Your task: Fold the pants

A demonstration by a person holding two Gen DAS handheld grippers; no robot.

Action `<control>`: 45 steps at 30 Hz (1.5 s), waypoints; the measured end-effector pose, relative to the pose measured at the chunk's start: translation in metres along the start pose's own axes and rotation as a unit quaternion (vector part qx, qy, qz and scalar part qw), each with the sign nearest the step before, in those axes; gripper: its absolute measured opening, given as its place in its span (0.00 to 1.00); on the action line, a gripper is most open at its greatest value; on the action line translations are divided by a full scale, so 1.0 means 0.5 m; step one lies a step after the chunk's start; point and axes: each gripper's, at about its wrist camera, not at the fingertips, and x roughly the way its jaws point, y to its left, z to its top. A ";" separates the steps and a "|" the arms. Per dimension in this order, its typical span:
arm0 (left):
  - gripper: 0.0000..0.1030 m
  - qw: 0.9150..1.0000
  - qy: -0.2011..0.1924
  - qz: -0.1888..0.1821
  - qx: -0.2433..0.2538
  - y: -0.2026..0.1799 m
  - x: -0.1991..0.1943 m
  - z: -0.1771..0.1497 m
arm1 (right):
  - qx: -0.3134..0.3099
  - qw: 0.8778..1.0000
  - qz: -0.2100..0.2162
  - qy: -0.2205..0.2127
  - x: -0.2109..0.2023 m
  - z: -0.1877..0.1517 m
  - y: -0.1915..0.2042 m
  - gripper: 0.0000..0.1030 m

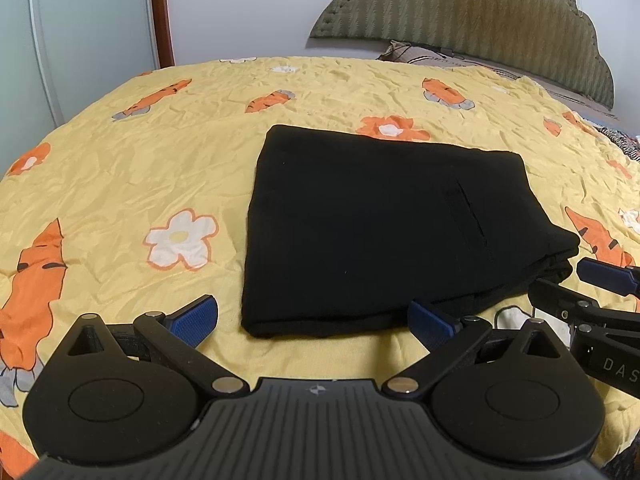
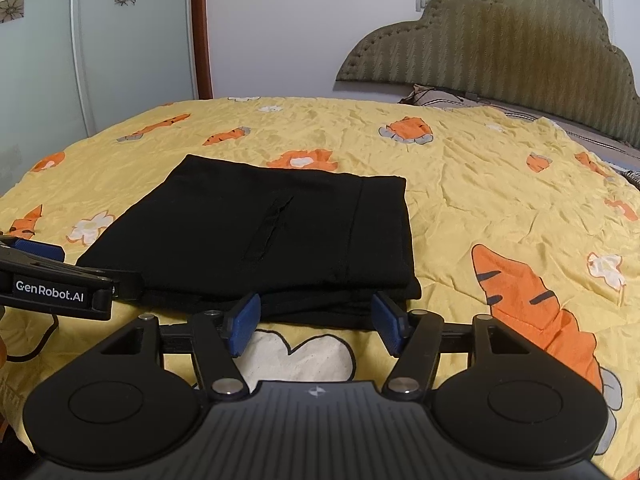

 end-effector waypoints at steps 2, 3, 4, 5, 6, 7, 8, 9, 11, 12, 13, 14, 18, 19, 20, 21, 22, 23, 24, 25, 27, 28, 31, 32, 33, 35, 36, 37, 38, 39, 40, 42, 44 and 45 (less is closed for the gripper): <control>1.00 1.000 0.001 0.001 0.002 0.000 -0.001 -0.002 | 0.001 1.000 0.001 0.001 -0.002 -0.001 0.000 0.62; 1.00 1.000 0.001 0.002 0.003 0.001 -0.002 -0.003 | 0.002 1.000 0.001 0.001 -0.003 -0.001 0.001 0.64; 1.00 1.000 0.001 0.002 0.003 0.001 -0.004 -0.004 | 0.002 1.000 0.001 0.000 -0.004 -0.002 0.001 0.67; 1.00 1.000 0.000 0.002 0.004 0.001 -0.005 -0.005 | 0.001 1.000 0.000 -0.001 -0.006 -0.002 0.003 0.68; 1.00 1.000 -0.001 0.003 0.004 0.002 -0.007 -0.006 | 0.000 1.000 0.000 -0.002 -0.008 -0.003 0.004 0.68; 1.00 1.000 -0.001 0.004 0.004 0.003 -0.008 -0.007 | -0.001 1.000 0.000 -0.002 -0.009 -0.003 0.004 0.68; 1.00 1.000 -0.001 0.003 0.005 0.003 -0.009 -0.008 | -0.001 1.000 0.000 -0.002 -0.011 -0.004 0.005 0.69; 1.00 1.000 0.000 0.003 0.005 0.003 -0.010 -0.009 | -0.001 1.000 0.000 -0.002 -0.012 -0.004 0.005 0.69; 1.00 1.000 0.000 0.003 0.006 0.003 -0.012 -0.010 | 0.001 1.000 -0.003 -0.001 -0.013 -0.005 0.005 0.74; 1.00 1.000 0.000 0.003 0.006 0.003 -0.012 -0.010 | 0.002 1.000 -0.004 -0.001 -0.014 -0.006 0.004 0.75; 1.00 1.000 0.000 0.002 0.005 0.003 -0.012 -0.010 | 0.002 1.000 -0.004 -0.002 -0.015 -0.007 0.004 0.77; 1.00 1.000 0.001 0.001 0.004 0.003 -0.014 -0.011 | 0.002 1.000 -0.004 -0.002 -0.017 -0.007 0.004 0.77; 1.00 1.000 0.001 -0.002 0.004 0.002 -0.019 -0.016 | 0.003 1.000 0.001 -0.001 -0.022 -0.009 0.003 0.77; 1.00 1.000 0.001 -0.002 0.006 0.001 -0.021 -0.017 | 0.002 1.000 0.001 -0.001 -0.024 -0.010 0.004 0.77; 1.00 1.000 0.001 -0.001 0.009 -0.001 -0.023 -0.018 | 0.001 1.000 0.002 -0.002 -0.026 -0.010 0.005 0.77; 1.00 1.000 0.001 0.000 0.010 -0.002 -0.024 -0.020 | 0.000 1.000 0.002 -0.002 -0.028 -0.011 0.005 0.77; 1.00 1.000 0.001 0.000 0.012 -0.003 -0.025 -0.020 | -0.001 1.000 0.002 -0.002 -0.030 -0.012 0.006 0.77; 1.00 1.000 0.001 0.000 0.013 -0.004 -0.026 -0.021 | -0.001 1.000 0.003 -0.003 -0.032 -0.012 0.007 0.77; 1.00 1.000 0.002 0.001 0.013 -0.005 -0.027 -0.022 | -0.002 1.000 0.003 -0.003 -0.033 -0.012 0.007 0.77; 1.00 1.000 0.002 0.002 0.013 -0.005 -0.028 -0.023 | -0.002 1.000 0.004 -0.004 -0.035 -0.013 0.007 0.77; 1.00 1.000 0.003 0.002 0.013 -0.005 -0.028 -0.024 | -0.004 1.000 0.003 -0.004 -0.038 -0.014 0.008 0.77; 1.00 1.000 0.003 0.002 0.012 -0.005 -0.029 -0.024 | -0.005 1.000 0.003 -0.005 -0.040 -0.014 0.008 0.77; 1.00 1.000 0.004 0.002 0.009 -0.001 -0.030 -0.027 | -0.008 1.000 0.003 -0.006 -0.043 -0.014 0.009 0.77; 1.00 1.000 0.004 0.002 0.008 0.000 -0.031 -0.028 | -0.009 1.000 0.003 -0.006 -0.044 -0.015 0.010 0.77; 1.00 1.000 0.004 0.002 0.008 0.001 -0.031 -0.029 | -0.010 1.000 0.003 -0.006 -0.043 -0.015 0.011 0.77; 1.00 1.000 0.005 0.003 0.009 0.000 -0.030 -0.029 | -0.011 1.000 0.004 -0.005 -0.043 -0.016 0.012 0.77; 1.00 1.000 0.006 0.003 0.010 0.000 -0.030 -0.029 | -0.012 1.000 0.004 -0.005 -0.043 -0.016 0.014 0.77; 1.00 1.000 0.007 0.004 0.012 0.000 -0.029 -0.029 | -0.012 1.000 0.004 -0.004 -0.042 -0.017 0.014 0.77; 1.00 1.000 0.007 0.005 0.013 -0.001 -0.028 -0.029 | -0.013 1.000 0.005 -0.003 -0.042 -0.018 0.015 0.77; 1.00 1.000 0.008 0.006 0.015 -0.001 -0.027 -0.030 | -0.013 1.000 0.005 -0.003 -0.041 -0.018 0.015 0.77; 1.00 1.000 0.008 0.008 0.016 -0.002 -0.027 -0.030 | -0.014 1.000 0.005 -0.003 -0.041 -0.019 0.015 0.78; 1.00 1.000 0.009 0.010 0.017 -0.003 -0.025 -0.030 | -0.015 1.000 0.006 -0.003 -0.041 -0.019 0.016 0.77; 1.00 1.000 0.014 0.008 0.013 -0.003 -0.022 -0.029 | -0.015 1.000 0.006 -0.003 -0.040 -0.019 0.016 0.77; 1.00 1.000 0.016 0.007 0.010 -0.002 -0.020 -0.029 | -0.015 1.000 0.006 -0.003 -0.040 -0.019 0.016 0.77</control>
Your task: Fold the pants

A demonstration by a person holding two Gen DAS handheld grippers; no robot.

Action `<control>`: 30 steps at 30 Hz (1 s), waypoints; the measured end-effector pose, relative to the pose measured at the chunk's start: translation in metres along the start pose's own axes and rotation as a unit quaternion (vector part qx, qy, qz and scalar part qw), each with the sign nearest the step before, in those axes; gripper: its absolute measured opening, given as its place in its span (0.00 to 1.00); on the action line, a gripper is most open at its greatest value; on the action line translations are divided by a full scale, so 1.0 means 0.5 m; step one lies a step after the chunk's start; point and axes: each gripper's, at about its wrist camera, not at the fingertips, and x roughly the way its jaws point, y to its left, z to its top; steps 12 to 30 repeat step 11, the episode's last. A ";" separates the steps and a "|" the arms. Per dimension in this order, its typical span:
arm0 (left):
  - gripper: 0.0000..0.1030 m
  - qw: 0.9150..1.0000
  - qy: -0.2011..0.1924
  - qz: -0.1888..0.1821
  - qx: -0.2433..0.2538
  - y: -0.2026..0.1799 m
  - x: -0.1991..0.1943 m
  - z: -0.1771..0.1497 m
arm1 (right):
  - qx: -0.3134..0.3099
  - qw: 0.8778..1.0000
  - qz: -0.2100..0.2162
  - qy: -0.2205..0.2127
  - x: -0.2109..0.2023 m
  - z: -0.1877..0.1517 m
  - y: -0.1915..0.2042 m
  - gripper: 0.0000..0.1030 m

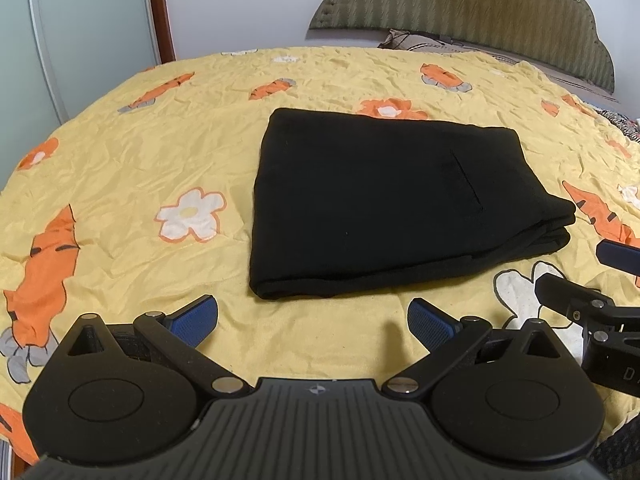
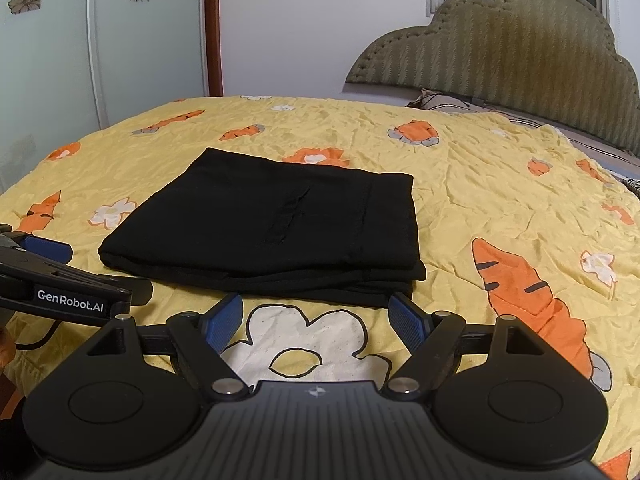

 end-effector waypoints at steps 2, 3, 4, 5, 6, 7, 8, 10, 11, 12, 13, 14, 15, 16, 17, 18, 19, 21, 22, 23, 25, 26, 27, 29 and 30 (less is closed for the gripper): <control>1.00 1.000 0.005 -0.004 -0.009 0.003 0.003 0.001 | 0.000 1.000 0.000 0.001 0.001 -0.001 -0.001 0.77; 1.00 1.000 0.007 -0.006 -0.013 0.004 0.005 0.001 | 0.001 1.000 0.000 0.001 0.001 -0.002 -0.002 0.77; 1.00 1.000 0.008 -0.006 -0.017 0.005 0.006 0.001 | 0.001 1.000 0.000 0.002 0.001 -0.003 -0.003 0.77; 1.00 1.000 0.006 -0.007 -0.019 0.006 0.006 0.000 | 0.002 1.000 0.000 0.003 0.002 -0.003 -0.004 0.77; 1.00 1.000 0.000 -0.008 -0.020 0.006 0.005 -0.002 | 0.003 1.000 0.000 0.003 0.004 -0.003 -0.005 0.78; 1.00 1.000 -0.007 -0.007 -0.019 0.005 0.003 -0.003 | 0.003 1.000 0.000 0.003 0.004 -0.004 -0.006 0.78; 1.00 1.000 -0.012 -0.005 -0.016 0.004 0.001 -0.004 | 0.003 1.000 0.000 0.004 0.005 -0.004 -0.006 0.78; 0.99 1.000 -0.018 0.003 -0.010 0.000 -0.002 -0.003 | 0.001 1.000 -0.001 0.005 0.007 -0.005 -0.006 0.77; 1.00 1.000 -0.018 0.001 -0.008 -0.001 -0.002 -0.002 | 0.001 1.000 -0.001 0.005 0.007 -0.005 -0.006 0.77; 1.00 1.000 -0.018 0.001 -0.008 -0.001 -0.002 -0.002 | 0.001 1.000 -0.001 0.005 0.007 -0.005 -0.006 0.77; 1.00 1.000 -0.018 0.001 -0.008 -0.001 -0.002 -0.002 | 0.001 1.000 -0.001 0.005 0.007 -0.005 -0.006 0.77; 1.00 1.000 -0.018 0.001 -0.008 -0.001 -0.002 -0.002 | 0.001 1.000 -0.001 0.005 0.007 -0.005 -0.006 0.77; 1.00 1.000 -0.018 0.001 -0.008 -0.001 -0.002 -0.002 | 0.001 1.000 -0.001 0.005 0.007 -0.005 -0.006 0.77; 1.00 1.000 -0.018 0.001 -0.008 -0.001 -0.002 -0.002 | 0.001 1.000 -0.001 0.005 0.007 -0.005 -0.006 0.77; 1.00 1.000 -0.018 0.001 -0.008 -0.001 -0.002 -0.002 | 0.001 1.000 -0.001 0.005 0.007 -0.005 -0.006 0.77; 1.00 1.000 -0.018 0.001 -0.008 -0.001 -0.002 -0.002 | 0.001 1.000 -0.001 0.005 0.007 -0.005 -0.006 0.77; 1.00 1.000 -0.018 0.001 -0.008 -0.001 -0.002 -0.002 | 0.001 1.000 -0.001 0.005 0.007 -0.005 -0.006 0.77; 1.00 1.000 -0.018 0.001 -0.008 -0.001 -0.002 -0.002 | 0.001 1.000 -0.001 0.005 0.007 -0.005 -0.006 0.77; 1.00 1.000 -0.018 0.001 -0.008 -0.001 -0.002 -0.002 | 0.001 1.000 -0.001 0.005 0.007 -0.005 -0.006 0.77; 1.00 1.000 -0.018 0.001 -0.008 -0.001 -0.002 -0.002 | 0.001 1.000 -0.001 0.005 0.007 -0.005 -0.006 0.77; 1.00 1.000 -0.018 0.001 -0.008 -0.001 -0.002 -0.002 | 0.001 1.000 -0.001 0.005 0.007 -0.005 -0.006 0.77; 1.00 1.000 -0.018 0.001 -0.008 -0.001 -0.002 -0.002 | 0.001 1.000 -0.001 0.005 0.007 -0.005 -0.006 0.77; 1.00 1.000 -0.018 0.001 -0.008 -0.001 -0.002 -0.002 | 0.001 1.000 -0.001 0.005 0.007 -0.005 -0.006 0.77; 1.00 1.000 -0.018 0.001 -0.008 -0.001 -0.002 -0.002 | 0.001 1.000 -0.001 0.005 0.007 -0.005 -0.006 0.77; 1.00 1.000 -0.018 0.001 -0.008 -0.001 -0.002 -0.002 | 0.001 1.000 -0.001 0.005 0.007 -0.005 -0.006 0.77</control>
